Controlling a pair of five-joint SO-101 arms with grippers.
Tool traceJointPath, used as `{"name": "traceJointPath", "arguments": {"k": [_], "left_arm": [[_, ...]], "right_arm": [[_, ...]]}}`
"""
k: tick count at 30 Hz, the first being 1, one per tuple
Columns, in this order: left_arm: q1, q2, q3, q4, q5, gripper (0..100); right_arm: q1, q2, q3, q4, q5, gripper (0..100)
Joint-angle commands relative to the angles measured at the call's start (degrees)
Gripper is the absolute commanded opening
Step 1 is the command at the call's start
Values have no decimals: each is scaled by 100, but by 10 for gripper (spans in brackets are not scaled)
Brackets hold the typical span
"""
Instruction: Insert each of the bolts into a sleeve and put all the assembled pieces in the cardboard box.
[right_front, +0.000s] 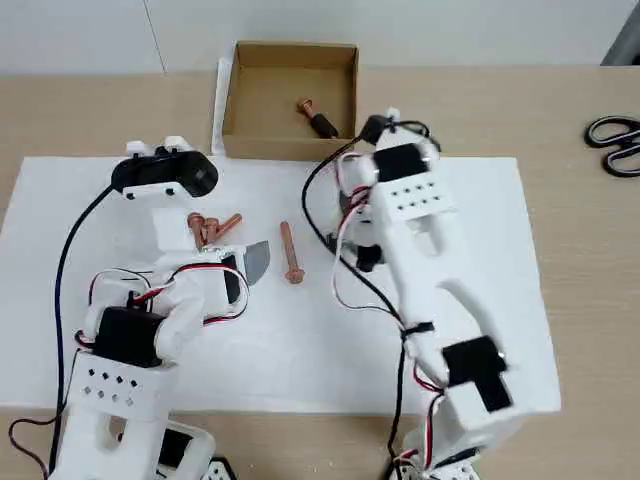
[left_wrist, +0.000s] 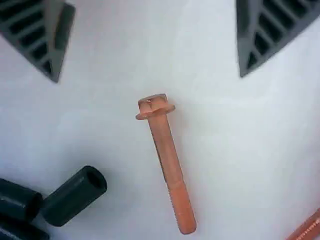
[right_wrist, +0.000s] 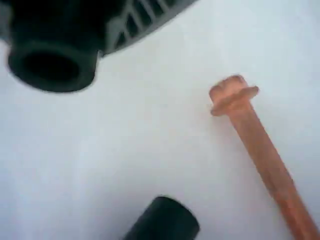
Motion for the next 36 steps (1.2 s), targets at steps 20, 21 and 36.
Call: {"name": "traceJointPath", "arguments": {"k": [20, 21, 36], "left_arm": [[18, -88, -233, 88, -26, 218], [0, -88, -233, 149, -26, 218], [9, -88, -251, 229, -26, 218]], "right_arm": [[602, 1622, -44, -690, 4193, 13], [602, 1666, -44, -716, 4193, 14], [611, 2273, -53, -681, 4193, 180]]}}
